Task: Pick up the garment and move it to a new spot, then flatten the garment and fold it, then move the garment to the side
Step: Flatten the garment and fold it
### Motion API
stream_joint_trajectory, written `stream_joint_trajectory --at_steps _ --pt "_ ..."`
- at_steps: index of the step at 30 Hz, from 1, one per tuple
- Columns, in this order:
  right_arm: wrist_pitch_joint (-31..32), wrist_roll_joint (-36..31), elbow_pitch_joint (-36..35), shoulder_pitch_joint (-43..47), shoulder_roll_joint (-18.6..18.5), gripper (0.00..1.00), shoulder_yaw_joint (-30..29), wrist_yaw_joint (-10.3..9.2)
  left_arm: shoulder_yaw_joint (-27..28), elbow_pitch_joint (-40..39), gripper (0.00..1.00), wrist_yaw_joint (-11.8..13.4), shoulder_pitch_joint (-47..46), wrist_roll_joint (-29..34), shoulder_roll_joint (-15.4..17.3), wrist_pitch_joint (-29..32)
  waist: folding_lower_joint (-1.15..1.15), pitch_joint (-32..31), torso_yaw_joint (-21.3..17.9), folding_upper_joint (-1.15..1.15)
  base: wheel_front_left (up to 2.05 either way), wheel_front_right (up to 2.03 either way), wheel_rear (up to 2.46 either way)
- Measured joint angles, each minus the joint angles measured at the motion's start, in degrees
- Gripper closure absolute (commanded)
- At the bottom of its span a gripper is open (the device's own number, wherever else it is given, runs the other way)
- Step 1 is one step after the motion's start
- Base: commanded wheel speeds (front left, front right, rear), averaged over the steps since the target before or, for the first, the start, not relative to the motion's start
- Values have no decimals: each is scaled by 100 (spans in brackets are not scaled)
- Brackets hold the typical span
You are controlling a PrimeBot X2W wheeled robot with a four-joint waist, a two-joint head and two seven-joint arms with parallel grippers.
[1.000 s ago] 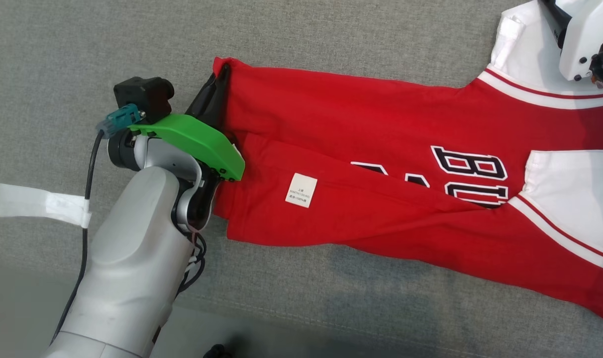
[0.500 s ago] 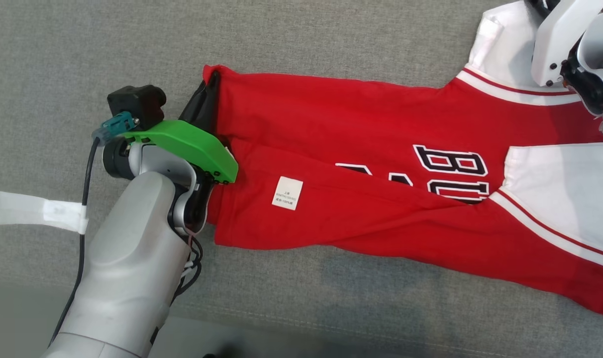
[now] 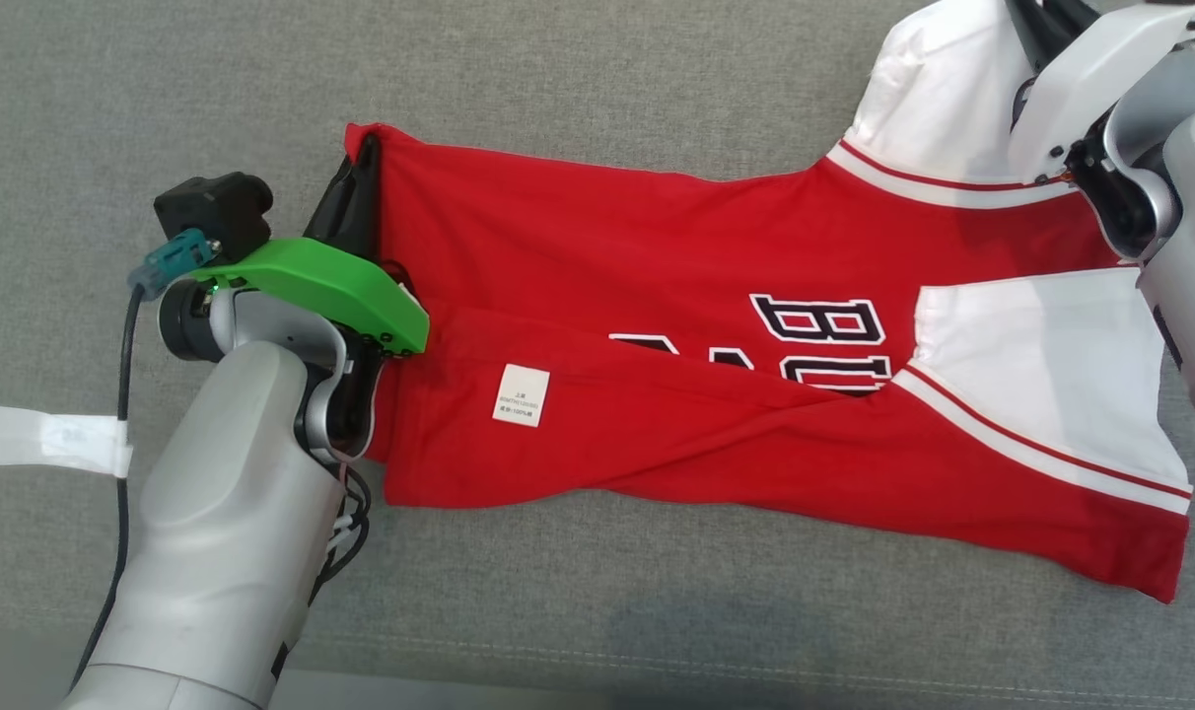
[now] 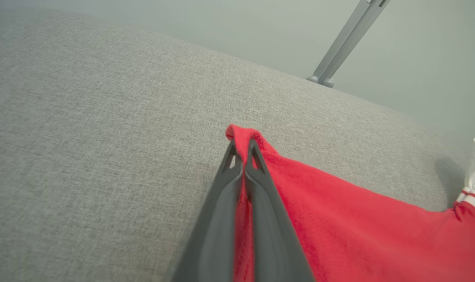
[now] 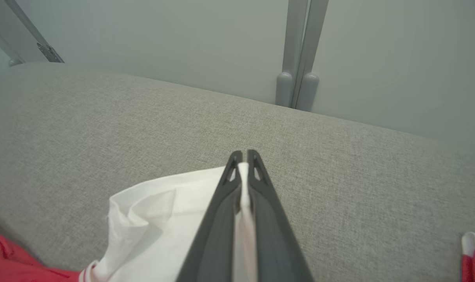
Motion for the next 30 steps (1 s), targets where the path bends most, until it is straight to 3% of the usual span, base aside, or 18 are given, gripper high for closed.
stream_joint_trajectory --at_steps 13,22,30 --pt "-1419 256 -342 1272 164 100 -43 51 104 -83 100 -179 685 -48 209 -154 0 -555 -372 0 0 0 0" --pt "-1469 349 -786 2416 361 100 -38 59 537 -505 100 -181 1605 -219 467 -207 0 -951 -614 0 0 0 0" --pt "-1462 339 -1215 3378 283 100 -386 -16 637 -798 100 -168 2570 -449 420 -208 0 -1256 -889 0 0 0 0"
